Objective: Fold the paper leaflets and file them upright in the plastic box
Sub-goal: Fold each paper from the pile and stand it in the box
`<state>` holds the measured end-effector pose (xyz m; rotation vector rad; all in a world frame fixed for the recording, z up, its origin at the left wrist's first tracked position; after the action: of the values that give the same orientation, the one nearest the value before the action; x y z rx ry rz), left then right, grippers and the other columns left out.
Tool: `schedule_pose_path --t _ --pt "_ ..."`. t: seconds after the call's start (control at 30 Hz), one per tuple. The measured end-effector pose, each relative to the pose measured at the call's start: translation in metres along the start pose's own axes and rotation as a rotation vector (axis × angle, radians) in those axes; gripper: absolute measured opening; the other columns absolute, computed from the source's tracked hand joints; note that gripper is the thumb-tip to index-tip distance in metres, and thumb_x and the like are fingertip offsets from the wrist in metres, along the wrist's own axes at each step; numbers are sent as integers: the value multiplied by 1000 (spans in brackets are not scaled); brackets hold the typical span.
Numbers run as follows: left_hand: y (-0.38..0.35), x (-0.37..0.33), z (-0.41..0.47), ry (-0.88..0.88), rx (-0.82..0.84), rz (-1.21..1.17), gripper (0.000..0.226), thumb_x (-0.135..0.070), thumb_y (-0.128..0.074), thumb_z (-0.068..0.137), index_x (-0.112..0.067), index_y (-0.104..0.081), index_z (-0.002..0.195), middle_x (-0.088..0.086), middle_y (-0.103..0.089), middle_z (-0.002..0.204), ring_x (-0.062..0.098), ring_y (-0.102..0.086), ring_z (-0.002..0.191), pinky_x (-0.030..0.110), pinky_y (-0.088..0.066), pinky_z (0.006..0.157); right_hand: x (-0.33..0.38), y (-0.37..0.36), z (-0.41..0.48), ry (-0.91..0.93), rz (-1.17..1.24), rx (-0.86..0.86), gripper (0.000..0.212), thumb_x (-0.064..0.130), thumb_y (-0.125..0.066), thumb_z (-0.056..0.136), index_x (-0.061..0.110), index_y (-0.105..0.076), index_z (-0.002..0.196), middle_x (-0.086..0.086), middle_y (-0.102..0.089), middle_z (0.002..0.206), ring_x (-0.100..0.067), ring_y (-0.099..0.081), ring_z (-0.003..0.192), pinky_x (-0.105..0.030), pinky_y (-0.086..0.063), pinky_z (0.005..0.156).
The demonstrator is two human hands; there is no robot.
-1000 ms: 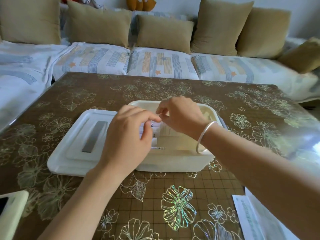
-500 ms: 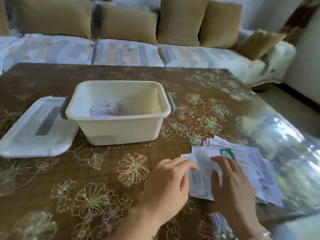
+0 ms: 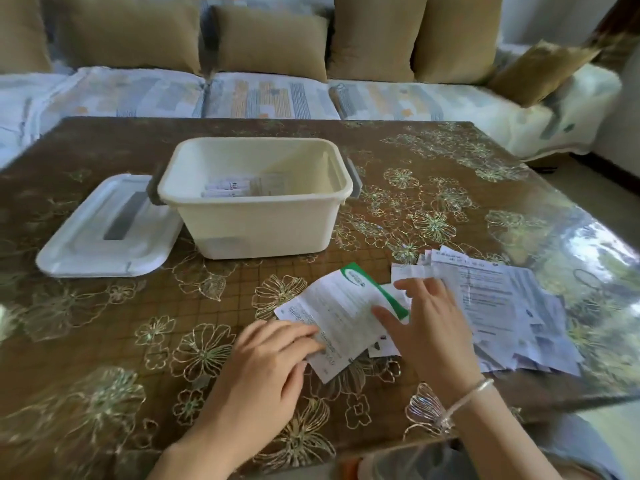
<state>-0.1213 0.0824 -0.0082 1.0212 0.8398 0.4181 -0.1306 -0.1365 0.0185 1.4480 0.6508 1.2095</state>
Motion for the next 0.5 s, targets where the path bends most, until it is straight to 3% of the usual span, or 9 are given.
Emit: schedule_pose_path --t 0.07,0.13,0.3,0.4,0.5 --pt "-2 1 -2 -27 6 -3 39 -16 -66 85 -36 -66 118 -22 -56 127 -2 -47 120 24 -32 105 4 -2 6 -57 -92 148 73 69 -59 74 21 -45 127 1 -52 118 -17 -49 109 -31 -44 89" --pt "-3 2 -3 -41 -9 -9 38 -18 -59 87 -35 -65 120 -20 -56 128 0 -46 122 27 -35 105 7 -2 14 -71 -106 240 77 70 -64 69 19 -45 124 2 -55 113 -16 -53 101 -31 -47 82" --pt "-5 5 -5 -59 -33 -32 39 -26 -40 91 -34 -63 122 -20 -53 131 0 -43 125 27 -31 107 12 3 23 -95 70 282 50 50 -75 73 16 -55 103 4 -64 89 -11 -60 74 -26 -50 61" --pt "-6 6 -7 -89 -70 -42 38 -27 -41 91 -32 -64 122 -19 -54 130 0 -43 125 29 -33 106 17 7 17 -32 354 234 20 31 -71 82 15 -62 89 5 -62 71 -6 -48 50 -15 -37 42" --pt "-3 5 -5 -84 -163 -138 39 -27 -46 92 -24 -58 130 -17 -51 136 -1 -41 130 33 -39 108 25 17 8 15 654 94 19 25 -71 82 14 -58 74 3 -55 63 -5 -37 46 -16 -31 41"
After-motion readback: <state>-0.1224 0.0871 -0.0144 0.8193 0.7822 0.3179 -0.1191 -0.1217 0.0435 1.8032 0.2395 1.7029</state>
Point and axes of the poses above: each hand's wrist, its own z-axis towards the middle knuckle, its own y-axis out of the back of the hand, x = y × z, the point moved 3 cm from there along z, towards the middle knuckle
